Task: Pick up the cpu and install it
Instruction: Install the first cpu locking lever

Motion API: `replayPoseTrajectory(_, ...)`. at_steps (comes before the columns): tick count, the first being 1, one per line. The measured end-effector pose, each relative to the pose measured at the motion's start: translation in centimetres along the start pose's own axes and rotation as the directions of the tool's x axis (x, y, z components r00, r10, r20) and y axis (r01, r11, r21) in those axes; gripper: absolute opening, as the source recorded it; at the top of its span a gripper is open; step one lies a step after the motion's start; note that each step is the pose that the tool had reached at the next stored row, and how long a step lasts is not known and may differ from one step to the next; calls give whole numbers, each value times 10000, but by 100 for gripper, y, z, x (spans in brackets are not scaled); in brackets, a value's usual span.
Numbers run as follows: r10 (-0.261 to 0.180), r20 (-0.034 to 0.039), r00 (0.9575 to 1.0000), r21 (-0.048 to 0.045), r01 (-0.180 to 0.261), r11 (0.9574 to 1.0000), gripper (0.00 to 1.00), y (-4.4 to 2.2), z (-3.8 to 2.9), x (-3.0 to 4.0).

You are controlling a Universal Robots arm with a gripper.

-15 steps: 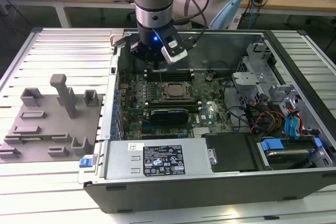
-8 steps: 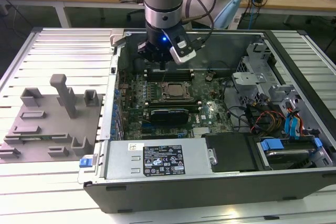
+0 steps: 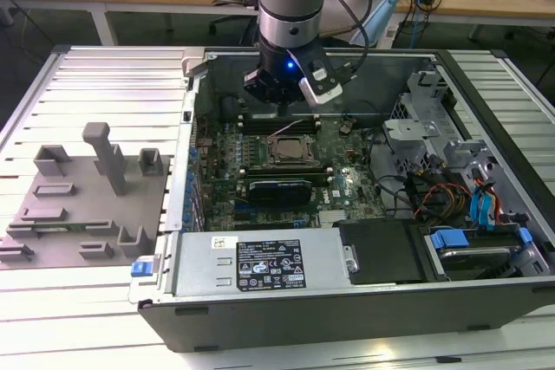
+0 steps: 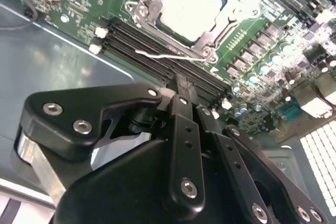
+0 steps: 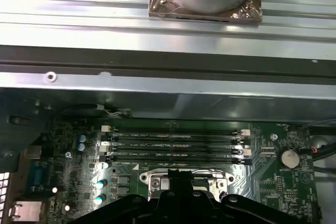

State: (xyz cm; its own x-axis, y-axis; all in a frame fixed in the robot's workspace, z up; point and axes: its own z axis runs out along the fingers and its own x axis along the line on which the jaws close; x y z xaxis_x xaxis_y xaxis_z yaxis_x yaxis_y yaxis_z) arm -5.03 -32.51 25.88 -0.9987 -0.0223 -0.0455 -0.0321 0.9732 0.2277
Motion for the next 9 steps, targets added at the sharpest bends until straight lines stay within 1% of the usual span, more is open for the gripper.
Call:
replayPoseTrajectory(4, 0, 2, 10000, -3, 0, 10000, 11, 0, 7, -4)
replayPoseTrajectory(9, 20, 5, 10000, 3, -20, 10000, 11, -22, 90, -42)
